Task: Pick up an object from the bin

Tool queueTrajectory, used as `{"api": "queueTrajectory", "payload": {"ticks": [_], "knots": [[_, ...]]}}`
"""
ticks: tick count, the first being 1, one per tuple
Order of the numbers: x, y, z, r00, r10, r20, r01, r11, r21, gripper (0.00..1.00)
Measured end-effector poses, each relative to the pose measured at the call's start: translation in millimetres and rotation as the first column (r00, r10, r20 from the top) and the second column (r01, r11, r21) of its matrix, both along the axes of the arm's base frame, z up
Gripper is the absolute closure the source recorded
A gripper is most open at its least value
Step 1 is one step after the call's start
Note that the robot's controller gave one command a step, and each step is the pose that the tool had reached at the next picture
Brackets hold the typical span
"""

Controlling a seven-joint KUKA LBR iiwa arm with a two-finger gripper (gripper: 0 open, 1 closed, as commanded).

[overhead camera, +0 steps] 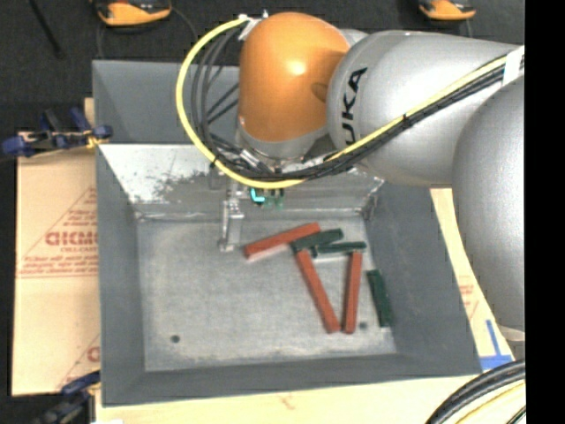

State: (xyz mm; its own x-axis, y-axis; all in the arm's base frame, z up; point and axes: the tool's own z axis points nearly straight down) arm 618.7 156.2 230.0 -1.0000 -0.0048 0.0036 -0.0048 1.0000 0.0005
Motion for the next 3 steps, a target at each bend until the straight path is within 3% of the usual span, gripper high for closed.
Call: {"api": "queueTrajectory", "payload": {"ticks": [1,2,3], "knots": [[23.7,-86.1,-164.0,0.992,0.129,0.001,-0.129,0.992,-0.003,0.0],[23.7,-148.7,-126.7,0.985,0.171,0.012,-0.171,0.985,-0.005,0.0],[20.7,-143.0,-128.9,0.965,0.261,0.006,-0.261,0.965,-0.002,0.0]]}}
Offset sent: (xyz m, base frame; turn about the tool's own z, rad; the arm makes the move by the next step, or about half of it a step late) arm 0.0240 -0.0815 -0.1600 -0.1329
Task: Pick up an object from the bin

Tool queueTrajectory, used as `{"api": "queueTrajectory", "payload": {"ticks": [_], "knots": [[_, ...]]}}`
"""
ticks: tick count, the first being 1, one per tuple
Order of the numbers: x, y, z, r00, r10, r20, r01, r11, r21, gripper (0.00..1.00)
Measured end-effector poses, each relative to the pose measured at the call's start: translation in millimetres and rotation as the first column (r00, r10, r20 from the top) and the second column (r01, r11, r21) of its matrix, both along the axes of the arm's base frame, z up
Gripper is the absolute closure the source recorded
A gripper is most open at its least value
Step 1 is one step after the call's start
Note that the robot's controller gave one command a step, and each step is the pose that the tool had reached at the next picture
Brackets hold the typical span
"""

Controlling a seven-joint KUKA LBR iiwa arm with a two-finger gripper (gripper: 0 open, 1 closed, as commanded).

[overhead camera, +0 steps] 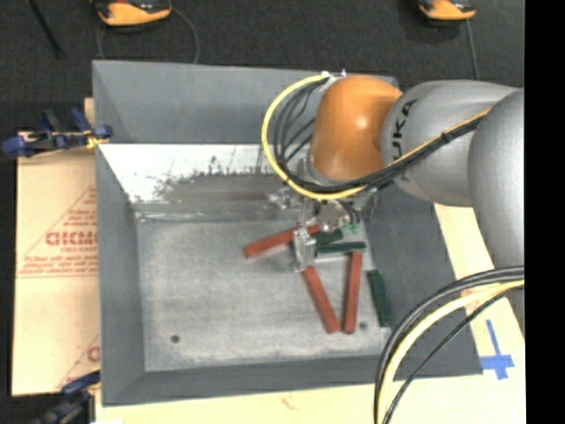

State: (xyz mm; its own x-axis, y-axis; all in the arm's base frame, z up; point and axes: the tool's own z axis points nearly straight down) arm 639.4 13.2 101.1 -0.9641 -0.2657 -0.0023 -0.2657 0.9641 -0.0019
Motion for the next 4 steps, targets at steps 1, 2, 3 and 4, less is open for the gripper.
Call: {"api": "queueTrajectory", "payload": {"ticks": [1,2,3,4], "knots": [[1.5,-1.7,-31.4,0.997,0.073,-0.003,-0.073,0.997,0.0,0.0],[2.8,-2.1,-30.0,0.998,0.067,0.001,-0.067,0.998,0.002,0.0],[3.1,-1.9,-29.5,0.998,0.065,0.001,-0.065,0.998,0.003,1.0],[6.4,-2.7,42.7,0.998,0.061,0.01,-0.061,0.998,0.001,1.0]]}}
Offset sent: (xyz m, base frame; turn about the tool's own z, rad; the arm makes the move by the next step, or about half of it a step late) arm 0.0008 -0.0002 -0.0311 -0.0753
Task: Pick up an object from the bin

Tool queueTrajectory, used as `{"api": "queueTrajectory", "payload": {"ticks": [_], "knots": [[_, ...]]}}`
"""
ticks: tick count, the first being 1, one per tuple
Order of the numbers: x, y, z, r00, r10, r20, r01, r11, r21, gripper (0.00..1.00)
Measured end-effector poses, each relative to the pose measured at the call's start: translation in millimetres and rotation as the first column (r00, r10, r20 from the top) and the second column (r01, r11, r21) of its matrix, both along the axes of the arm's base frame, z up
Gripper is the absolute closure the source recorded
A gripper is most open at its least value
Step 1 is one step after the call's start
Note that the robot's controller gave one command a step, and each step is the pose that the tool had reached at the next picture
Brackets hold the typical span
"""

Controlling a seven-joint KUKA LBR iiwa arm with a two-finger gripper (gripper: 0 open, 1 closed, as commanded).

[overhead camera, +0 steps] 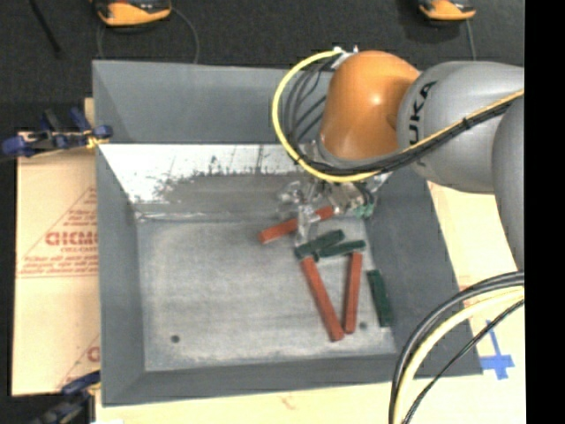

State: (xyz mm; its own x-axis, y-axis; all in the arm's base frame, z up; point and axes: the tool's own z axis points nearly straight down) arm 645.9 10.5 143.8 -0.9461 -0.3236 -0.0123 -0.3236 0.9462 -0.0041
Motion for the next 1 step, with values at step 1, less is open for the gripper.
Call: {"api": "queueTrajectory", "payload": {"ticks": [1], "knots": [[1.8,-0.7,22.4,1.0,-0.005,-0.004,0.005,1.0,0.0,1.0]]}}
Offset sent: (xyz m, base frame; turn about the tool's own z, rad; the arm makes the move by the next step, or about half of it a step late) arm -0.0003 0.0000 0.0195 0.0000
